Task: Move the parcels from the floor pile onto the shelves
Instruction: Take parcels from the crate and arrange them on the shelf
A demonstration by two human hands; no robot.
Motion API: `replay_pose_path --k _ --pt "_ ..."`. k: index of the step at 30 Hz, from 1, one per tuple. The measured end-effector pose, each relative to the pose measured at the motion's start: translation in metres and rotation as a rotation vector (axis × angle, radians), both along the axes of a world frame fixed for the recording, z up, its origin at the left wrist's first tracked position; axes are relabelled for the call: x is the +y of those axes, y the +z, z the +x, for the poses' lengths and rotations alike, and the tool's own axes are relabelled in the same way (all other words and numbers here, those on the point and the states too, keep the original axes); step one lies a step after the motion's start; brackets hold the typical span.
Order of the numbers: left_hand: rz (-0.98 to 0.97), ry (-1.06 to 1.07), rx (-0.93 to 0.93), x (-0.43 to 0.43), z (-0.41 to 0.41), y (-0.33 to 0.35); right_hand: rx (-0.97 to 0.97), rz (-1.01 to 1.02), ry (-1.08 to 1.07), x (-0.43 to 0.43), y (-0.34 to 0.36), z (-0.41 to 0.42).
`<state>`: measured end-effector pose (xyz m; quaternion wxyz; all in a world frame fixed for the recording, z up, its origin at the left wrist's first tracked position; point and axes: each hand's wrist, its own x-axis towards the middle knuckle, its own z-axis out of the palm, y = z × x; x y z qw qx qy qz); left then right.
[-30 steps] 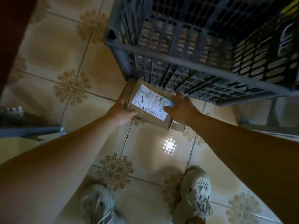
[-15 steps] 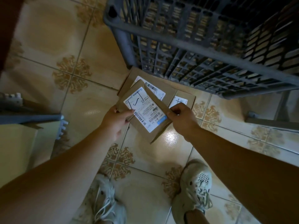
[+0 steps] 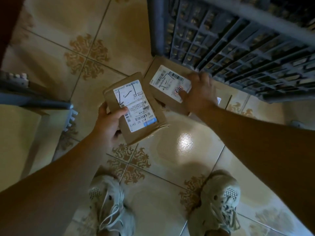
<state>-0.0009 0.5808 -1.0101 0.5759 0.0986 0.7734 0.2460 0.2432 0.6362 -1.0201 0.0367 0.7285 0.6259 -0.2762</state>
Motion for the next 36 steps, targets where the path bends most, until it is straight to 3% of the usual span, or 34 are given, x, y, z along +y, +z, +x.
replay_pose_path --k 4,7,12,17,20,25,36 --pt "0.033 0.063 -0.026 -0.007 -0.017 -0.007 -0.228 -0.153 0.141 0.030 -0.018 0.001" --pt "0.063 0.064 -0.068 -0.009 -0.019 -0.009 -0.279 -0.266 0.113 0.029 -0.027 0.003" --pt "0.108 0.045 -0.101 -0.003 -0.009 -0.006 -0.071 -0.350 -0.154 0.015 -0.023 0.013" --pt "0.098 0.019 -0.053 -0.003 -0.006 0.029 0.349 -0.306 -0.232 -0.006 0.017 0.023" --pt "0.102 -0.028 -0.033 -0.003 -0.003 0.080 0.496 -0.284 -0.350 -0.025 0.071 0.024" --pt "0.156 -0.133 0.000 -0.004 0.003 0.205 0.569 -0.189 -0.439 -0.057 0.196 0.032" --pt "0.533 -0.314 0.118 -0.032 0.025 0.542 0.683 0.161 -0.658 -0.152 0.540 0.061"
